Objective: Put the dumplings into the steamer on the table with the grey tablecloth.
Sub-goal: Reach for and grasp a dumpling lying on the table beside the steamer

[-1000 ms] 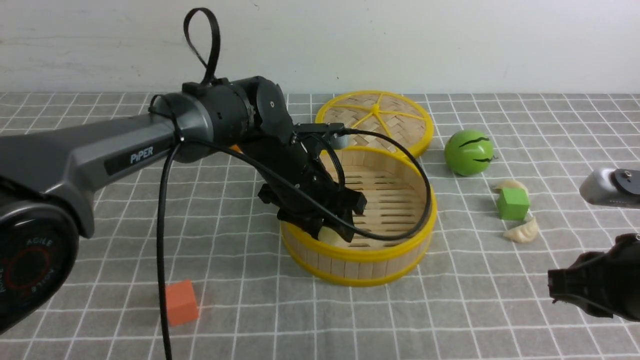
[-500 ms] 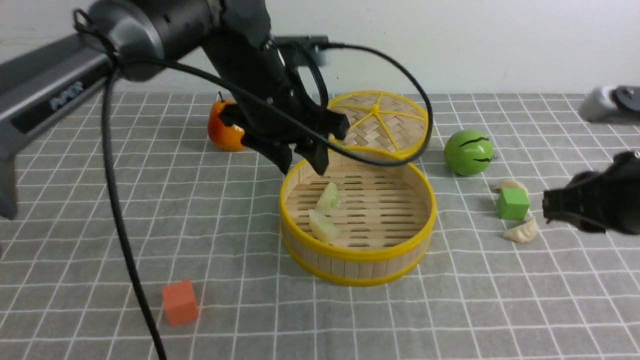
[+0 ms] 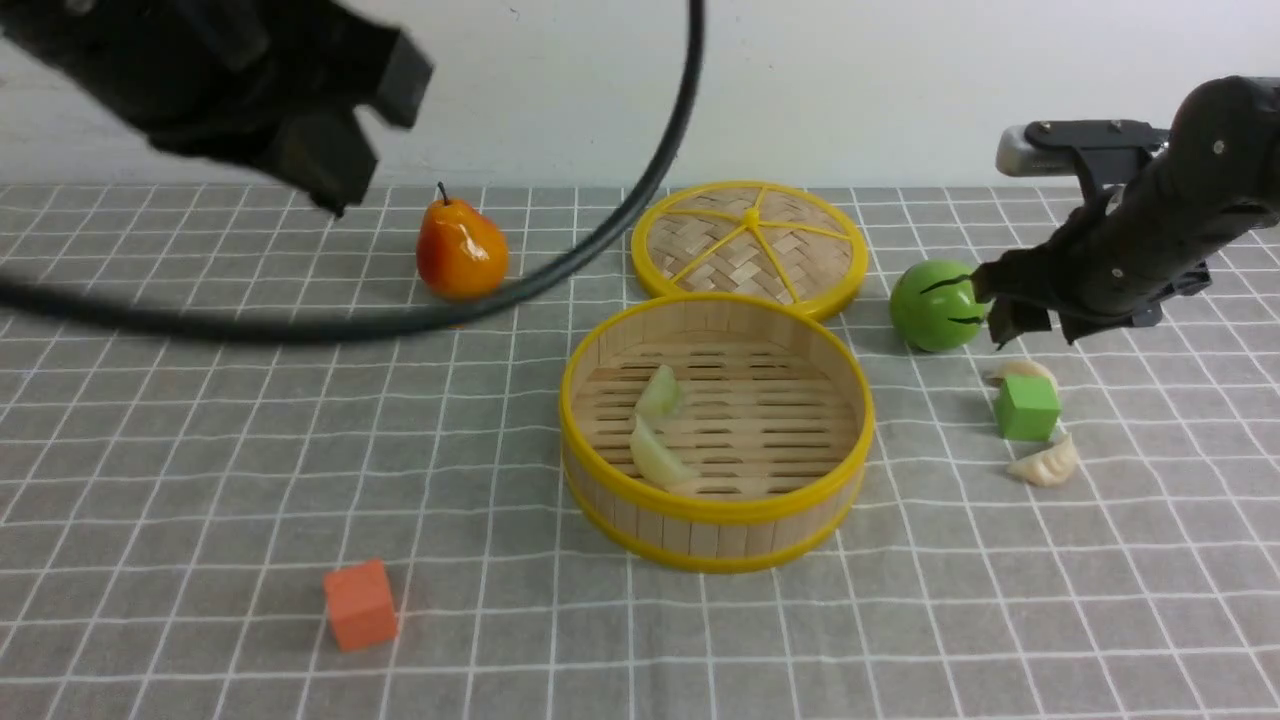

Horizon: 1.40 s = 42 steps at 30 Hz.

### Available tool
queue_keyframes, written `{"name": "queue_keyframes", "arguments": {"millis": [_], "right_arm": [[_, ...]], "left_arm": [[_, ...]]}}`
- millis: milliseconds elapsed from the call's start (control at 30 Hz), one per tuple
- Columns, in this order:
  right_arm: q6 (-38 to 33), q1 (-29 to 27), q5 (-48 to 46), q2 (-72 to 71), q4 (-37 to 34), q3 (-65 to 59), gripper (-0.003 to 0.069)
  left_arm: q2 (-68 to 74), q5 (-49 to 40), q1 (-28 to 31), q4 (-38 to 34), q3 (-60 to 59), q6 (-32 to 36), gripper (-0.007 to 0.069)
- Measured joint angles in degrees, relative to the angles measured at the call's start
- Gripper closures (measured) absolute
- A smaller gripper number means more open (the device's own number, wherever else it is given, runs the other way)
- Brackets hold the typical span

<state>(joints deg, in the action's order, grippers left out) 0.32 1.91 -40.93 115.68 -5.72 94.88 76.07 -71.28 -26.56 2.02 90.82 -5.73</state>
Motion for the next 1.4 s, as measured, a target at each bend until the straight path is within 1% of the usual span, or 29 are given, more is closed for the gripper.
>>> {"name": "queue_keyframes", "arguments": {"millis": [33, 100, 200, 267, 400, 567, 600, 633, 667, 700, 800, 867, 1000, 1133, 1267, 1333, 1400], "right_arm": [[0.00, -0.22, -0.33, 0.96, 0.00, 0.49, 0.0192], [-0.32, -2.55, -2.46, 6.43, -0.29, 6.46, 0.0192], [-0.64, -3.97, -2.97, 10.34, -1.87, 10.75, 0.0193], [-0.93, -4.56, -2.92, 13.33, -2.63, 13.76, 0.0201], [-1.37, -4.68, -3.16, 17.09, -3.98, 15.92, 0.0231], [-3.14, -4.58, -4.79, 18.00, -4.55, 16.18, 0.0293], [-3.22, -4.58, -5.22, 18.00, -4.55, 16.26, 0.0315], [-3.22, -4.58, -5.32, 18.00, -4.55, 16.33, 0.0315], [-3.27, -4.58, -6.84, 17.95, -4.55, 16.80, 0.0333], [-3.27, -4.58, -7.53, 17.95, -4.55, 17.04, 0.0335], [-3.29, -4.58, -10.91, 17.43, -4.55, 18.40, 0.0337], [-3.63, -4.58, -13.62, 16.64, -4.55, 19.93, 0.0323], [-4.81, -4.58, -16.41, 16.35, -4.41, 20.77, 0.0298], [-4.71, -4.58, -16.81, 18.17, -2.81, 20.77, 0.0293], [-4.08, -4.58, -17.48, 19.03, -2.69, 21.36, 0.0298], [-4.02, -4.58, -17.74, 19.10, -2.76, 21.43, 0.0320], [-4.02, -4.58, -17.83, 19.10, -3.17, 21.46, 0.0385]], "left_arm": [[-0.33, 0.00, 0.00, 0.26, 0.00, 0.00, 0.0621], [-4.39, 0.00, 0.00, 3.33, -8.93, 0.00, 0.0622], [-7.61, 0.00, 0.00, 6.10, -17.35, -0.54, 0.0622], [-10.06, 0.57, 0.00, 7.76, -23.14, -2.26, 0.0621], [-14.06, 2.26, 0.00, 9.49, -28.52, -4.73, 0.0617], [-18.45, 2.53, 0.00, 11.78, -29.77, -5.69, 0.0614], [-19.52, 2.53, 0.00, 12.82, -29.77, -6.15, 0.0613], [-19.69, 2.53, 0.00, 13.01, -29.77, -6.15, 0.0613], [-21.28, 2.53, 0.00, 15.11, -29.77, -7.05, 0.0610], [-21.81, 2.53, 0.00, 15.63, -29.77, -7.46, 0.0610], [-24.38, 2.53, 0.00, 19.86, -29.77, -9.80, 0.0610], [-26.30, 2.53, 0.00, 22.79, -29.77, -11.80, 0.0608], [-29.24, 2.53, 0.00, 26.00, -29.77, -14.50, 0.0605], [-30.78, 2.53, 0.00, 26.92, -29.77, -15.00, 0.0602], [-31.13, 1.33, 0.00, 27.51, -29.77, -15.12, 0.0600], [-31.13, 0.56, 0.00, 27.64, -29.77, -15.19, 0.0600], [-31.26, 0.21, 0.00, 27.69, -29.77, -15.19, 0.0598]]}}
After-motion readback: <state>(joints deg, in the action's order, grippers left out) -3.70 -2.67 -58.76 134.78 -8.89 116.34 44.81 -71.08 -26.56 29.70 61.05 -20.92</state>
